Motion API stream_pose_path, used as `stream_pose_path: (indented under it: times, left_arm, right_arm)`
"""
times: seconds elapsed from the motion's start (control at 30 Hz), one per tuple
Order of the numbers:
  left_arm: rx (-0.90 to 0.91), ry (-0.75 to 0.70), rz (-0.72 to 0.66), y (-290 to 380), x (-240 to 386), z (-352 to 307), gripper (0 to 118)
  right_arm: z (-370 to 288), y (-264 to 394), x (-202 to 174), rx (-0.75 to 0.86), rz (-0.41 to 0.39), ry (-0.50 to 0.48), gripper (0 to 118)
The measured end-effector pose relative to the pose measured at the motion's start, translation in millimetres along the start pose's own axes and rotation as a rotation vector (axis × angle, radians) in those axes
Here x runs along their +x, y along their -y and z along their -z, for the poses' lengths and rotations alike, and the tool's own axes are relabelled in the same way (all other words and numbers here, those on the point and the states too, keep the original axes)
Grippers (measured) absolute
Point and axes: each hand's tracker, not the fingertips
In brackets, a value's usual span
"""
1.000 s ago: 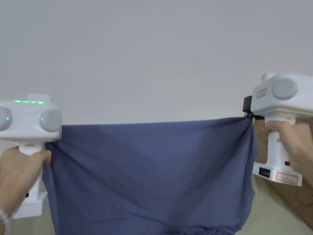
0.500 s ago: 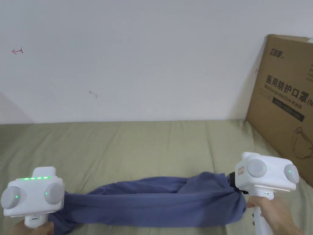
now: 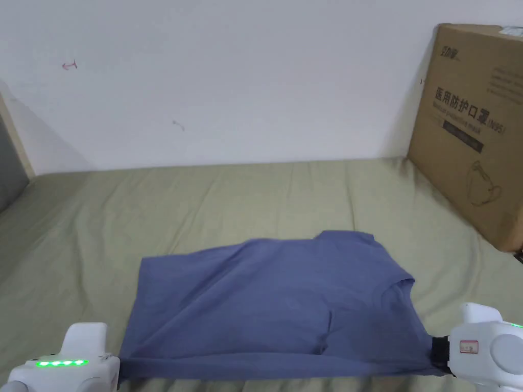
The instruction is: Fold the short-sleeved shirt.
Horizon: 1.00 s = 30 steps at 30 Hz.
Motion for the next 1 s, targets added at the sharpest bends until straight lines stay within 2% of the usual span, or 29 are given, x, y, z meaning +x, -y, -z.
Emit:
stream_pose_path:
  times: [0.07, 0.23, 0.4, 0.47, 0.5, 0.53, 0.6, 0.63, 0.77, 0.8, 0.83, 0.87, 0.9, 0.93, 1.0]
  left_arm:
    - [-0.019, -0.010, -0.004, 29, -4, -15, 6]
    - [-0.053, -0.001, -0.022, 99, -10, -55, 6]
    - [-0.082, 0.008, -0.020, 135, -9, -69, 7]
    - [-0.089, 0.034, -0.037, 136, -11, -72, 12]
    - [-0.084, 0.024, -0.040, 136, -9, -73, 32]
    - [-0.077, 0.000, -0.049, 136, -7, -75, 57]
    - [-0.091, 0.010, -0.059, 134, -11, -76, 115]
    - [-0.092, 0.023, -0.065, 135, -11, -80, 116]
    - [-0.093, 0.048, -0.056, 131, -4, -94, 106]
    - [-0.092, 0.069, -0.054, 131, -3, -98, 90]
    - [-0.084, 0.115, -0.050, 132, -2, -104, 68]
    - [-0.079, 0.132, -0.049, 134, -4, -106, 43]
    - [-0.080, 0.121, -0.048, 136, -4, -109, 12]
    - [-0.082, 0.119, -0.036, 140, -2, -110, 3]
    - [-0.084, 0.109, -0.029, 148, -2, -114, 0]
  right_arm:
    - [-21, 34, 11, -0.004, 0.062, -0.025, 4]
    - [-66, 106, 22, -0.021, 0.027, 0.011, 4]
    - [-75, 137, 36, -0.037, 0.003, 0.042, 4]
    - [-75, 140, 38, -0.023, 0.009, 0.032, 4]
    - [-76, 140, 38, -0.016, 0.015, 0.035, 10]
    - [-77, 138, 36, -0.010, 0.017, 0.035, 25]
    - [-82, 136, 30, 0.024, -0.034, 0.098, 84]
    - [-86, 136, 27, 0.042, -0.066, 0.108, 86]
    - [-101, 129, 6, 0.078, -0.117, 0.081, 83]
    - [-106, 130, -1, 0.091, -0.135, 0.047, 73]
    - [-110, 131, -8, 0.104, -0.155, 0.029, 57]
    - [-113, 133, -15, 0.110, -0.166, 0.028, 35]
    - [-115, 137, -22, 0.123, -0.179, 0.024, 7]
    - [-112, 141, -26, 0.127, -0.187, 0.021, 3]
    - [-106, 149, -34, 0.108, -0.194, -0.007, 0]
